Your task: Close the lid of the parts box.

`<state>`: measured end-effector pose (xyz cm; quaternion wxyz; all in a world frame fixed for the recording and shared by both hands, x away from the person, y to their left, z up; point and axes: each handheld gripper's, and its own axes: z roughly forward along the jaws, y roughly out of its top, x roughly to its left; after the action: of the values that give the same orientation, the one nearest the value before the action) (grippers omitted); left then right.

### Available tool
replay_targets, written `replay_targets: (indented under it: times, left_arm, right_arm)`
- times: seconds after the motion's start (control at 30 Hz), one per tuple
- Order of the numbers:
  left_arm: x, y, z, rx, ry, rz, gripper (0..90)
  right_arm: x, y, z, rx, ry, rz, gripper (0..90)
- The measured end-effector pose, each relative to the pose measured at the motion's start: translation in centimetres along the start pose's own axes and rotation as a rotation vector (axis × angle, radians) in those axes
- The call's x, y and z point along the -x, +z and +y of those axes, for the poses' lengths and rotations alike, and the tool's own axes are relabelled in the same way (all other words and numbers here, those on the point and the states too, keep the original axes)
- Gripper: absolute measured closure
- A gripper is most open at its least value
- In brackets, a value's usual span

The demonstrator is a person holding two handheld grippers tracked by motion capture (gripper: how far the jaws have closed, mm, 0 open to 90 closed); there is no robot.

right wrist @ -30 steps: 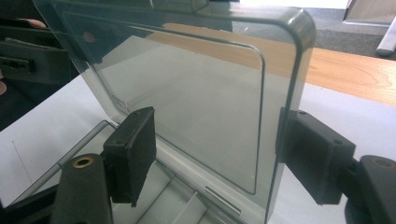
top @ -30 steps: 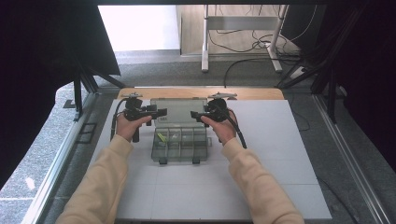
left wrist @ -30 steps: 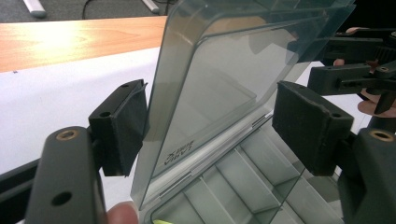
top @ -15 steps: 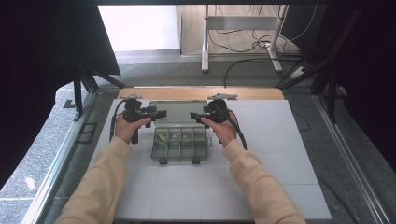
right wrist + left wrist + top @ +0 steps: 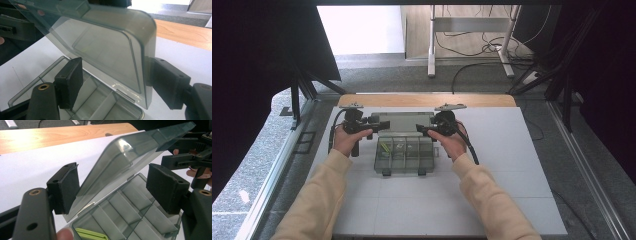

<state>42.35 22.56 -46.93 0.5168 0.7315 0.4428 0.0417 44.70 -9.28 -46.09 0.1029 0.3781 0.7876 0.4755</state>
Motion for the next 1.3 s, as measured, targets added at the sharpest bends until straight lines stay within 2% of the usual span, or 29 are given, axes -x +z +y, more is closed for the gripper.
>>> replay_targets:
  times: [0.17,0.43,0.57,0.77,0.9,1.03,1.13,1.3]
  left_arm:
    - [0.1,-0.1,-0.2,0.004,0.000,-0.005,26.6]
    - [0.1,-0.1,-0.3,0.005,0.004,-0.002,25.5]
    - [0.1,-0.4,-0.3,0.005,0.004,0.015,23.2]
    - [0.3,-1.7,-0.6,0.002,0.026,0.038,20.6]
    - [0.4,-3.0,-1.4,-0.009,0.037,0.063,19.0]
    - [-0.1,-4.1,-2.4,-0.020,0.027,0.084,18.4]
    - [-0.6,-4.5,-2.9,-0.036,0.020,0.125,20.4]
    - [-1.5,-4.9,-3.2,-0.030,-0.018,0.166,37.1]
  right_arm:
    - [-0.2,-0.2,-0.1,0.000,-0.018,0.004,27.4]
    - [-0.2,-0.2,-0.1,0.002,-0.020,0.005,27.6]
    - [-0.2,-0.2,-0.1,0.002,-0.023,0.004,27.7]
    - [0.0,-0.2,-0.1,0.004,-0.025,0.007,27.8]
    - [0.0,-0.1,-0.2,0.005,-0.023,0.007,27.8]
    - [0.1,-0.1,-0.2,0.006,-0.023,0.006,27.8]
    - [0.1,0.0,-0.2,0.006,-0.022,0.005,27.8]
    - [0.1,0.0,-0.2,0.005,-0.021,0.008,27.8]
